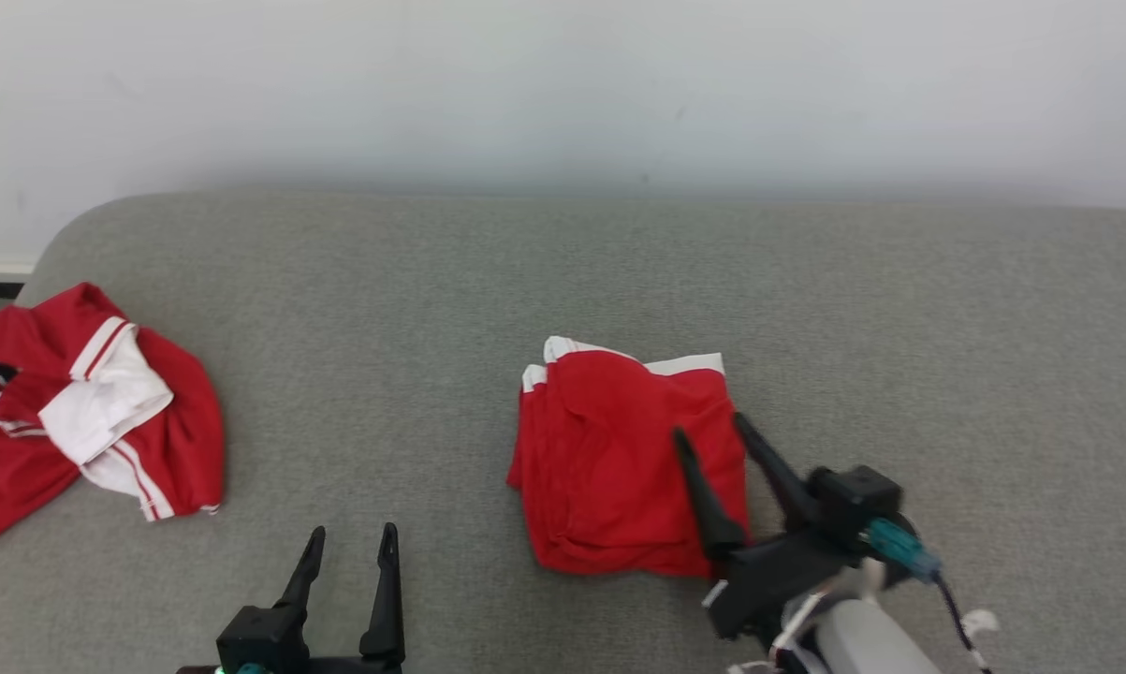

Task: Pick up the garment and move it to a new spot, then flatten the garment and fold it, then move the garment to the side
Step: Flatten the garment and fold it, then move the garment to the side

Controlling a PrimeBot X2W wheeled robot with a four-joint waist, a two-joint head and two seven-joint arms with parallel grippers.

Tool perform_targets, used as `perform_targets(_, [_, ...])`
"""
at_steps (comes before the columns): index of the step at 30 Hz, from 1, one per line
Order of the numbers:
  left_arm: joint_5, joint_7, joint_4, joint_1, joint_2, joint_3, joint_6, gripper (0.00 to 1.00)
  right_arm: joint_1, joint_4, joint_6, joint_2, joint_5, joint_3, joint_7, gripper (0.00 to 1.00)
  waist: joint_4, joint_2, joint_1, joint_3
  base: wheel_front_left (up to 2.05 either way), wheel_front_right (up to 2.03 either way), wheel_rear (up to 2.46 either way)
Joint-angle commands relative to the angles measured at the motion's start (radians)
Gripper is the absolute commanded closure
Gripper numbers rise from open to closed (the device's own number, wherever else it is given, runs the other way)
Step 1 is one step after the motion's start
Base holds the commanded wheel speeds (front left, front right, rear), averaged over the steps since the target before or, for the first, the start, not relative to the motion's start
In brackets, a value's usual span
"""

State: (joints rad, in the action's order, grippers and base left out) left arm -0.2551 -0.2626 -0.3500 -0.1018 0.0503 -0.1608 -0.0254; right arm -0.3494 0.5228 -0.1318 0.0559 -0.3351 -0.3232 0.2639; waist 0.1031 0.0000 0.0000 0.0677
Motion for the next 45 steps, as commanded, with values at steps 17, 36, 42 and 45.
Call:
perform_targets(17, [0.064,-0.003,0.051,0.077,0.0,0.117,0.028,0.0,0.217,-0.112,0.002,-0.003,0.206,0.403,0.0,0.0,-0.189,0.0,0.0,-0.04,0.0,0.0,0.0])
perform_targets(36, [0.09,-0.003,0.057,0.128,0.0,0.12,0.004,0.0,0.261,-0.089,0.002,-0.006,0.156,0.339,0.0,0.0,-0.187,0.0,0.0,-0.063,0.0,0.0,0.0])
perform_targets(42, [0.082,-0.003,0.062,0.117,0.0,0.099,0.007,0.0,0.238,-0.082,0.002,-0.006,0.134,0.304,0.0,0.0,-0.167,0.0,0.0,-0.045,0.0,0.0,0.0])
perform_targets(45, [0.076,-0.003,0.066,0.103,0.0,0.081,0.01,0.0,0.203,-0.068,0.002,-0.005,0.122,0.274,0.0,0.0,-0.149,0.0,0.0,-0.025,0.0,0.0,0.0])
